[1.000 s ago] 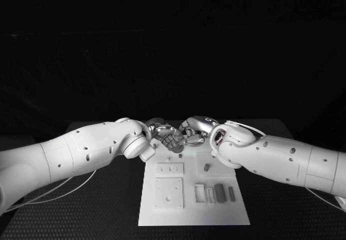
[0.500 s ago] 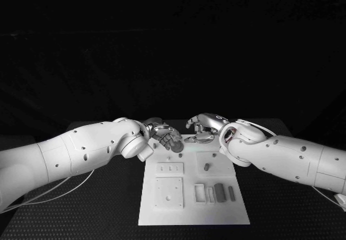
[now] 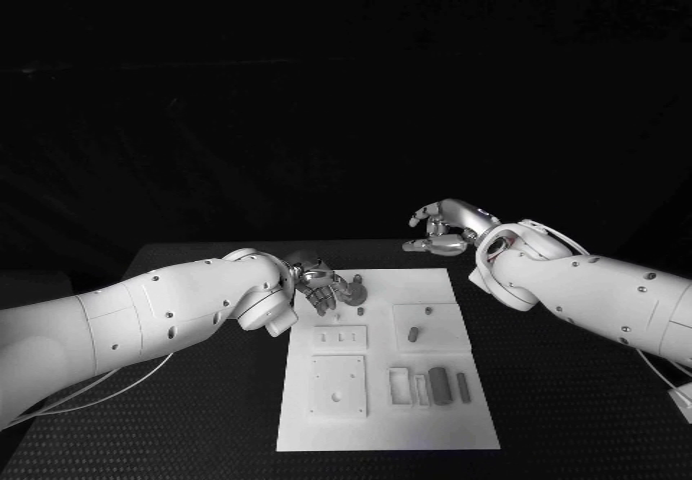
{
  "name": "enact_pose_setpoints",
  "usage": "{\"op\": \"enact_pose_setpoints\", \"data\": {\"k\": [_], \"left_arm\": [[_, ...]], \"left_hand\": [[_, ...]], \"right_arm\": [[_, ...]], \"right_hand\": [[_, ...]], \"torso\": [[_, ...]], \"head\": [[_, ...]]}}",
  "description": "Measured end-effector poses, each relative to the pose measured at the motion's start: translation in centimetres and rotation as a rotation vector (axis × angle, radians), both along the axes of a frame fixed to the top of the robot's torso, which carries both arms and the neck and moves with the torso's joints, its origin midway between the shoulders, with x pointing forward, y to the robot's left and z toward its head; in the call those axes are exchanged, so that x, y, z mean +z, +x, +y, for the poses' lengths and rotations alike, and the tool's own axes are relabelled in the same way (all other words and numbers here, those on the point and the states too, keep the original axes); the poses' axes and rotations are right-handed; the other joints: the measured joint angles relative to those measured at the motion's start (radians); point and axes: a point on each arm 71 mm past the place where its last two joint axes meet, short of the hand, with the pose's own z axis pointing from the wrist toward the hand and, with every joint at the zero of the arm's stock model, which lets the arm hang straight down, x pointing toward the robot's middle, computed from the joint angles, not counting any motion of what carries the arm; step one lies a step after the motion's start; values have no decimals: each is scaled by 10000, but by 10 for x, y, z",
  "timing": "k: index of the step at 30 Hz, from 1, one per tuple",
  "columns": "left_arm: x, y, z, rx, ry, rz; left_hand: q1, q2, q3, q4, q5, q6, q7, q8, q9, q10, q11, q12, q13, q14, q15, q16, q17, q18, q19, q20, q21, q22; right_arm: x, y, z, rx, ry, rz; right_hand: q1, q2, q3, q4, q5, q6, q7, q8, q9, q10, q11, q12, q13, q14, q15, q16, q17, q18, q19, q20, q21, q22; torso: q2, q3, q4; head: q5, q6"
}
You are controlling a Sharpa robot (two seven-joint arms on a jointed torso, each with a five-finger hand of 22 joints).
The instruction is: Assemble the parts on the task board
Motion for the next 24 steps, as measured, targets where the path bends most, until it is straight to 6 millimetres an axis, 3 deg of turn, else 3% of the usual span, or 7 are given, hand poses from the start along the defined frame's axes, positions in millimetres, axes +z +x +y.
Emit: {"op": "enact_pose_setpoints", "data": {"k": [5, 8, 10, 18, 20, 22, 24], "left_arm": [[-5, -4, 4, 92, 893, -283], [-9, -7, 5, 153, 1315, -349], [-9, -9, 6, 146, 1591, -438], [-14, -18, -1, -101, 2495, -653], [-14, -19, -3, -96, 2634, -764], [-13, -19, -5, -71, 2716, -859], [-12, -19, -8, -24, 2807, -985]], "left_hand": [[77, 74, 138, -53, -420, 0, 0, -20, 0, 3, 0, 322, 292, 10, -25, 362, 183, -1, 15, -15, 240, 356], [77, 74, 154, -42, -452, 0, 0, 13, 0, -13, -17, 755, 648, 24, -84, 805, 399, -8, 58, -58, 541, 704], [102, 49, 155, -41, -452, -5, -5, 193, -1, -93, -97, 1523, 1306, -11, -257, 1507, 727, -12, 96, -192, 1004, 1233], [101, 49, 182, -41, -349, -32, -51, 232, -2, -153, -295, 5047, 3661, 78, -775, 4369, 1551, -30, 285, -574, 2798, 3117], [100, 48, 234, 10, -148, -22, -86, 233, -3, -146, -327, 5798, 4027, 82, -852, 4931, 1591, -36, 363, -567, 3128, 3441], [100, 47, 250, 25, -25, -18, -91, 234, -3, -145, -327, 6167, 4150, 92, -872, 5226, 1560, -109, 572, -674, 3277, 3600], [99, 46, 251, 25, 52, -19, -92, 234, -3, -145, -328, 6459, 4211, 66, -898, 5469, 1467, -110, 610, -640, 3356, 3716]], "right_arm": [[29, 21, -21, -820, 956, -279], [41, 30, -33, -1231, 1320, -349], [48, 35, -39, -1425, 1519, -385], [50, 42, -46, -1745, 1858, -230], [49, 43, -47, -1761, 1900, -176], [49, 43, -47, -1768, 1926, -134], [49, 44, -47, -1785, 1944, -93]], "right_hand": [[-39, 189, -154, -129, 0, 30, -29, 3, 2, -36, -36, 48, -49, -1, 1, 4, -28, -1, -36, 36, 0, 0], [-11, 266, -230, -205, 0, 30, -30, 3, 2, -35, -36, 49, -79, -2, 2, 5, -41, 0, -35, 36, 0, 0], [-34, 302, -259, -234, 0, 43, -32, 3, 1, -35, -36, 57, -90, -2, 2, 45, -53, -1, -35, 36, 0, 0], [-39, 373, -327, -302, 0, 107, -25, 3, 10, -34, -37, 87, -109, -2, 3, 66, -63, -2, -35, 36, 0, 0], [-39, 373, -327, -302, 0, 107, -26, 3, 10, -34, -37, 87, -109, -2, 3, 66, -63, -3, -35, 36, 0, 0], [-39, 373, -327, -302, 0, 107, -26, 3, 10, -34, -37, 87, -114, -2, 3, 66, -74, -3, -35, 36, 0, 0], [-39, 373, -327, -302, 0, 107, -27, 3, 10, -34, -37, 88, -120, -2, 3, 66, -74, -4, -35, 36, 0, 4]], "torso": [[2, 24, -6], [-1, 31, 10], [-3, 31, 20], [-2, 43, 26], [-3, 50, 26], [-3, 50, 26], [-3, 44, 26]], "head": [[54, -52], [41, -96], [26, -131], [17, -228], [18, -263], [6, -281], [-8, -301]]}}
